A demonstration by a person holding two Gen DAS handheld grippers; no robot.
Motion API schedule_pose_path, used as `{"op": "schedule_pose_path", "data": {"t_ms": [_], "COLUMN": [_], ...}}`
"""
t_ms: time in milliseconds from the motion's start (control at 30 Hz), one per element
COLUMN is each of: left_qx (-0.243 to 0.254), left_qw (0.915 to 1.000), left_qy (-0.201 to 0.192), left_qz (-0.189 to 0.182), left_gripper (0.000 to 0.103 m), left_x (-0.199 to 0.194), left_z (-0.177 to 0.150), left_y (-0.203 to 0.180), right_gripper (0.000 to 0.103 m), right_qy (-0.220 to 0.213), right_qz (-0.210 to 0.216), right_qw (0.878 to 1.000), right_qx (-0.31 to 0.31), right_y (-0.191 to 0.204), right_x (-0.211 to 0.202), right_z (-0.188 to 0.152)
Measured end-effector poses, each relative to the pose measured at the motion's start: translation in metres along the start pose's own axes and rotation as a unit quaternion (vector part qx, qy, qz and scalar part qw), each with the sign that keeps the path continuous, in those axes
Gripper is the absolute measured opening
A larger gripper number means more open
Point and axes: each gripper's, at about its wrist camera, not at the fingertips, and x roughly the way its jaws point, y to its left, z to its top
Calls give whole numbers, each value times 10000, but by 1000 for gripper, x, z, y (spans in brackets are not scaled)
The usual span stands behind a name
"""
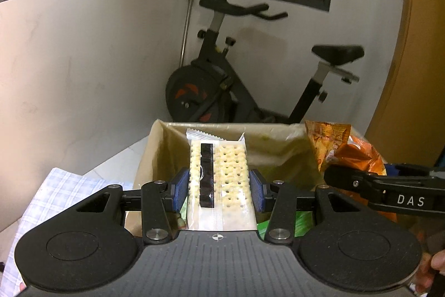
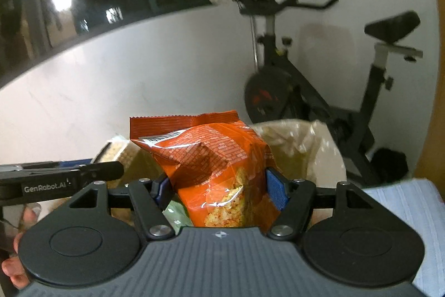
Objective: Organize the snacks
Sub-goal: 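Lift the cracker packet and orange bag over the box and release both inside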
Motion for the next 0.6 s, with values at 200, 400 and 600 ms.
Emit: {"op": "schedule_pose_path", "data": {"t_ms": [200,400,600], "left_qx": [-34,-129,-148], "left_qw": [9998,9999,9999], "left_qy": [189,76,-20], "left_qz": [30,16,35], "left_gripper": [60,68,69], "left_x": [8,-9,-35], "left_z": [-4,-1,3], "left_y": [7,15,16], "right_gripper": [71,83,84], "right_qy": [365,461,307], "right_qz": [-256,-362,-306], "right_qw": [9989,9979,9987], "right_qx": [-154,-293,-277], "right_y": [1,5,9], "right_x": [13,7,-16], "right_z": [-8,-10,-8]}}
